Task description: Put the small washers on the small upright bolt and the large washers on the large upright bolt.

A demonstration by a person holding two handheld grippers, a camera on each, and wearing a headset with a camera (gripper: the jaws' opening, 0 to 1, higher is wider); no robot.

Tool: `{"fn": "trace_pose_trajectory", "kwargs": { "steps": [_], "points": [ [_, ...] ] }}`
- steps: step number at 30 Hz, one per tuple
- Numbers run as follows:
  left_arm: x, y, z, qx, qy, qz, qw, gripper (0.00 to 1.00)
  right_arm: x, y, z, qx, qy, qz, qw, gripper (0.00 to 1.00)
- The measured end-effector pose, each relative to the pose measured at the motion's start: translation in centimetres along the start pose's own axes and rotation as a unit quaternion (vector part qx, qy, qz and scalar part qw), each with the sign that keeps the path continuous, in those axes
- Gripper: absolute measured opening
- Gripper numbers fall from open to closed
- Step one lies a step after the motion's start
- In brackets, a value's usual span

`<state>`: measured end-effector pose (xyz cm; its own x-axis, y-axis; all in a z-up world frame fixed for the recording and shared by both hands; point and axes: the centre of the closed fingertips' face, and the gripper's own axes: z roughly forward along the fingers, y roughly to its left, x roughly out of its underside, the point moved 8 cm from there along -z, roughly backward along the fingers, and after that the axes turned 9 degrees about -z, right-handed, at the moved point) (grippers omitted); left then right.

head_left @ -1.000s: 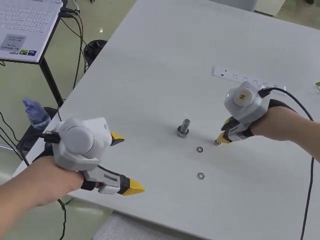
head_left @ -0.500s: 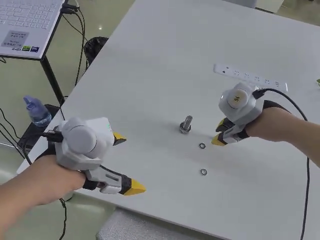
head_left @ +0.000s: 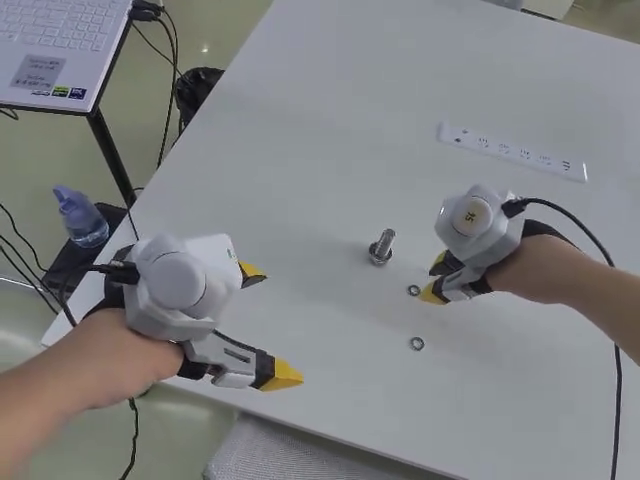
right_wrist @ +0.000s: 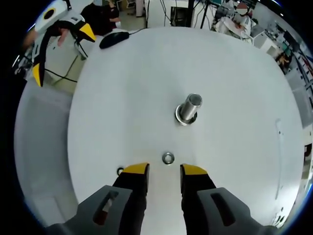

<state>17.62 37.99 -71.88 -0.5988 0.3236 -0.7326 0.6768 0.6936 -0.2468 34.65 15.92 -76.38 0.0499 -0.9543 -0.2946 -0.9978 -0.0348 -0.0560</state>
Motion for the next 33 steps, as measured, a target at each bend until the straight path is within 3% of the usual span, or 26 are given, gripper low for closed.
{"fn": "trace_pose_trajectory", "kwargs": {
  "steps": [16,33],
  "points": [
    [0.6,0.6,-0.3,0.003,0.007,-0.005,1.0,0.79,0.4,-0.5,2.5,0.006,0.015,0.006,0.9999,0.26],
    [1.1,0.9,-0.2,0.008,0.012,-0.011,0.9998,0.77,-0.1,-0.5,2.9,0.002,0.018,0.015,0.9997,0.24]
  ]
}}
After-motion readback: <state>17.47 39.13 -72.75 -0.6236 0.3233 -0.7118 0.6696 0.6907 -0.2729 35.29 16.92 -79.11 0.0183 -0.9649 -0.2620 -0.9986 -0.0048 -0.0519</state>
